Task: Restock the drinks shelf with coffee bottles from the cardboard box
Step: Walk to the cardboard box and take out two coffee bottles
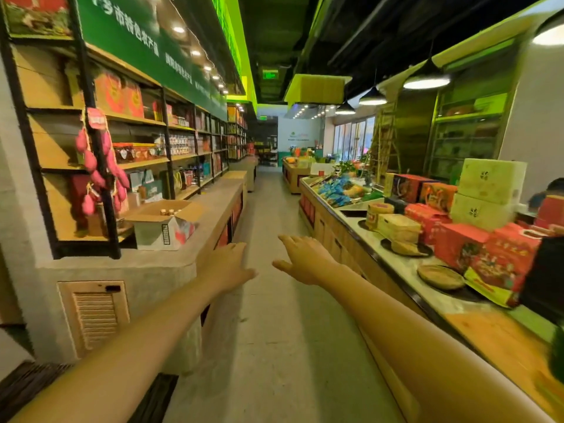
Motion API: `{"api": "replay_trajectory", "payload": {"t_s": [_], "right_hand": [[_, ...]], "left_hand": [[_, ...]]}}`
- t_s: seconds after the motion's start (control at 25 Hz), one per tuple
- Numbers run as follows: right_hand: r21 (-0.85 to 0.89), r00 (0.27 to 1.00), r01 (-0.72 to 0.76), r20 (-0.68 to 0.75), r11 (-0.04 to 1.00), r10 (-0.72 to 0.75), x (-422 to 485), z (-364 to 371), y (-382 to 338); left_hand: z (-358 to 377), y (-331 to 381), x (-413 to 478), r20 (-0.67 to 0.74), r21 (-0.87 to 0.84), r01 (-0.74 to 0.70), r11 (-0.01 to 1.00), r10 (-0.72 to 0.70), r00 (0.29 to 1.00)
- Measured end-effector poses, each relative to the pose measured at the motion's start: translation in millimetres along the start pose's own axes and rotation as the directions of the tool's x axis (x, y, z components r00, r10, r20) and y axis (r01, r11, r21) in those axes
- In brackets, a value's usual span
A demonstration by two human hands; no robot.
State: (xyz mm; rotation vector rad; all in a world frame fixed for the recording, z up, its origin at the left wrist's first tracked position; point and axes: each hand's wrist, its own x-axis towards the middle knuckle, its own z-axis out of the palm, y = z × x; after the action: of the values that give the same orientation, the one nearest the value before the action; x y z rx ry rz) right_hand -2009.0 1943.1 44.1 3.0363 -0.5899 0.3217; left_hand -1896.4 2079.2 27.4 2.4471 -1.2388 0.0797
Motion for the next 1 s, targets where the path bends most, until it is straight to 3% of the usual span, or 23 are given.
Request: {"api": "replay_trajectory", "payload": {"t_s": [0.2,0.64,1.0], "right_hand": [[0.015,0.998,0.007,0.066,1.0,-0.008,111.7,44.3,51.3],[-0.037,0.999,-0.014,0.039,0.999,0.016,453.2,105.3,124.9],[-0.012,0.988,0.15,0.028,0.989,-0.149,735.9,182.7,185.8]], "left_hand": [[36.8,-22.2,125.2,0.021,0.047,-0.035,0.998,0.034,0.999],[55.5,-151.5,450.3,-0.002,0.136,0.0,0.991,0.0,1.0],[106.2,-254.6,703.2,-0.035,0.215,0.153,0.965,-0.149,0.988]]}}
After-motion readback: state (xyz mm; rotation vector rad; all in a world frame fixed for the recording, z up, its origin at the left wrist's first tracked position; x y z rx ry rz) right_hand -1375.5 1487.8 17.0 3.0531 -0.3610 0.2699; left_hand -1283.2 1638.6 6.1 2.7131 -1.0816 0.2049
